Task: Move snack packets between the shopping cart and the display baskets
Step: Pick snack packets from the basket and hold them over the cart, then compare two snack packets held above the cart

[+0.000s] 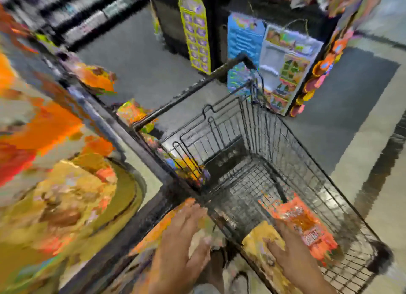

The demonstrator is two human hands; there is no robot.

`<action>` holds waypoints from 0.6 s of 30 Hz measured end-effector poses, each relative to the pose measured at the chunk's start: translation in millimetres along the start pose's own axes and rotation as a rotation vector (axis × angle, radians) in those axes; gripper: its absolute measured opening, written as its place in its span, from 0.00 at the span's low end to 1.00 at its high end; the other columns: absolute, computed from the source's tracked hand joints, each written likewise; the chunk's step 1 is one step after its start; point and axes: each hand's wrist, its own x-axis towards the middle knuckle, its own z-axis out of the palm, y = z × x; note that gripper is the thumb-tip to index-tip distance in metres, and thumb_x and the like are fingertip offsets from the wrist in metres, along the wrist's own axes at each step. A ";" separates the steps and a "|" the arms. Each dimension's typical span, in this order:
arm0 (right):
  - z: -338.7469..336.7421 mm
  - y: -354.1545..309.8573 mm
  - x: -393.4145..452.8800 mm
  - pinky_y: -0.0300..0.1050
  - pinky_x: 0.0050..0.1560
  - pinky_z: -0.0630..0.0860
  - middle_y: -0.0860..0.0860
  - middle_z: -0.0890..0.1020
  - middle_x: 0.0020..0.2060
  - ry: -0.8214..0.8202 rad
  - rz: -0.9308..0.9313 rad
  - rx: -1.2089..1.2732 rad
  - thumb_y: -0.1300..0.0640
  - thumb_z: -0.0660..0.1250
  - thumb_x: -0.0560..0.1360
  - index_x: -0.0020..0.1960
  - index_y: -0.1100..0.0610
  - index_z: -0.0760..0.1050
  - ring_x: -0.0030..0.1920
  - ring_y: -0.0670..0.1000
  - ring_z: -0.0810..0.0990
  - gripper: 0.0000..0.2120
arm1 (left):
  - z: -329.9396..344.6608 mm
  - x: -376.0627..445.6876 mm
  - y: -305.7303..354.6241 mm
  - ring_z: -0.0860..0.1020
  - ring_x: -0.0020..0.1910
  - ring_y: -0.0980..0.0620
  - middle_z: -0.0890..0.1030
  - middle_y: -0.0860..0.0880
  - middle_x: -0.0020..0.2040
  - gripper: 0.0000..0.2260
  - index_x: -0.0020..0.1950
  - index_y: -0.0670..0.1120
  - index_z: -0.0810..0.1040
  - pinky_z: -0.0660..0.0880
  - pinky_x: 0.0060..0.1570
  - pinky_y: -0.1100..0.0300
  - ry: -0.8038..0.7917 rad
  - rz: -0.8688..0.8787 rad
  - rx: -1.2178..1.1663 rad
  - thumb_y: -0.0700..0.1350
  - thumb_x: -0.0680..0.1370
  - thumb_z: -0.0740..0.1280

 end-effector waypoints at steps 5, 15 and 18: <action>-8.6 -115.4 -53.9 0.47 0.67 0.69 0.36 0.71 0.71 0.114 -0.346 0.116 0.40 0.69 0.78 0.70 0.22 0.63 0.70 0.36 0.71 0.25 | -53.3 -71.7 -8.7 0.49 0.81 0.66 0.53 0.71 0.79 0.27 0.80 0.70 0.57 0.63 0.77 0.51 0.125 -0.169 0.014 0.68 0.81 0.57; 37.1 -282.4 -99.5 0.48 0.77 0.65 0.42 0.68 0.77 -0.146 -0.811 0.081 0.49 0.68 0.81 0.78 0.42 0.66 0.78 0.44 0.66 0.27 | -163.2 -188.9 -30.0 0.48 0.76 0.75 0.52 0.73 0.79 0.29 0.79 0.72 0.53 0.62 0.71 0.53 0.569 -0.364 0.002 0.75 0.78 0.51; 69.8 -323.2 -105.9 0.33 0.71 0.67 0.34 0.61 0.79 -0.191 -0.846 0.048 0.23 0.56 0.76 0.78 0.31 0.61 0.78 0.32 0.57 0.32 | -196.1 -226.7 -49.4 0.63 0.77 0.61 0.60 0.71 0.76 0.31 0.80 0.68 0.58 0.68 0.70 0.51 0.693 -0.408 -0.039 0.75 0.78 0.51</action>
